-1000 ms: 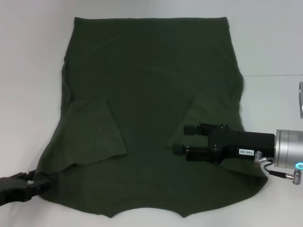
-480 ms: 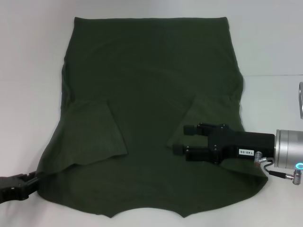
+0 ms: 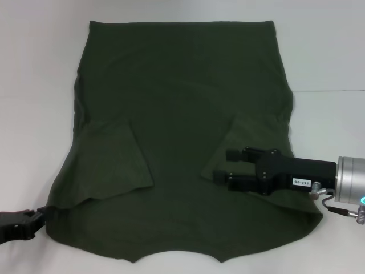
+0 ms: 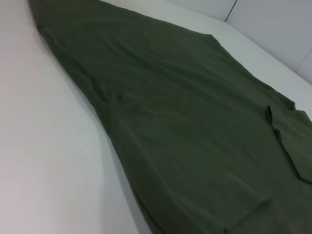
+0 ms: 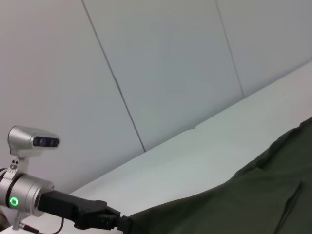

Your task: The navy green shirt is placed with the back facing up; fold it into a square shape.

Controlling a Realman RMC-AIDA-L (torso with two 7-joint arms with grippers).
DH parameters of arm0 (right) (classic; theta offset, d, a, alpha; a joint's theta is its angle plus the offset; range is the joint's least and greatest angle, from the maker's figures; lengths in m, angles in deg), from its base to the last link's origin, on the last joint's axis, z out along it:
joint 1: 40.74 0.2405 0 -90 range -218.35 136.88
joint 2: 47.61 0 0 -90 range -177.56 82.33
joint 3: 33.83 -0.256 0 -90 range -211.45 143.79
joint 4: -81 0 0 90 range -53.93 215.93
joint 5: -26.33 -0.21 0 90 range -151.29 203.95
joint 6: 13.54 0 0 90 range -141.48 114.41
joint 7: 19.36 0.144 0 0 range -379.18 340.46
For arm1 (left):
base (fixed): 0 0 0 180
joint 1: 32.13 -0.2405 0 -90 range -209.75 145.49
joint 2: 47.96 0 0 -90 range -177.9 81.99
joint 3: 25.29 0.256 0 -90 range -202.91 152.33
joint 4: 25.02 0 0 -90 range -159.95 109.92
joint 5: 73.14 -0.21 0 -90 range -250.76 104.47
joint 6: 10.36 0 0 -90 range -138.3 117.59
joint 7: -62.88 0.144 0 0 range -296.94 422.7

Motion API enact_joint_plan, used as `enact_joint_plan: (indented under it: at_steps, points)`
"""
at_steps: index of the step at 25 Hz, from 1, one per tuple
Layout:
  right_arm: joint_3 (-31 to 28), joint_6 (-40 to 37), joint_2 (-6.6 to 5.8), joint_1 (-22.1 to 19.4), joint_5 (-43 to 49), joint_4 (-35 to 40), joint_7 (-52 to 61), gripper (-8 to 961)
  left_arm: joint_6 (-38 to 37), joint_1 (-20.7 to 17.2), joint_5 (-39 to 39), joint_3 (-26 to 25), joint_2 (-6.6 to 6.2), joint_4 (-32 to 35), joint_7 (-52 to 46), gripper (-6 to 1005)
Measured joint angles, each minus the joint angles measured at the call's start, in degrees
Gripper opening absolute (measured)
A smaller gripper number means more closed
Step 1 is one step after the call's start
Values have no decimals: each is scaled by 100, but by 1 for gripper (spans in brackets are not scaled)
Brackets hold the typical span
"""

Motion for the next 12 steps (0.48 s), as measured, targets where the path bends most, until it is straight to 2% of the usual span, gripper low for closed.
enact_joint_plan:
  at_steps: [2, 4, 6, 7, 9, 12]
  points:
    - [-9, -20, -26, -13, -5, 6, 168, 867, -21, 1, 15, -2, -1, 0, -36, 40]
    - [7, -37, -63, -29, 31, 74, 480, 867, -73, 2, 36, -12, -5, 0, -66, 36]
    - [44, -60, -125, -114, 267, 385, 1375, 867, -123, 12, 52, -19, -2, 0, -97, 31]
    - [44, -60, -125, -114, 267, 385, 1375, 867, -126, 15, 53, -21, 0, 0, -104, 29]
    - [32, -148, -180, -213, 484, 645, 2057, 867, -143, 34, 55, -33, 13, -8, -145, 27]
    - [-9, -377, -325, -379, 600, 926, 2999, 867, -146, 65, 67, -58, 17, -30, -208, 26]
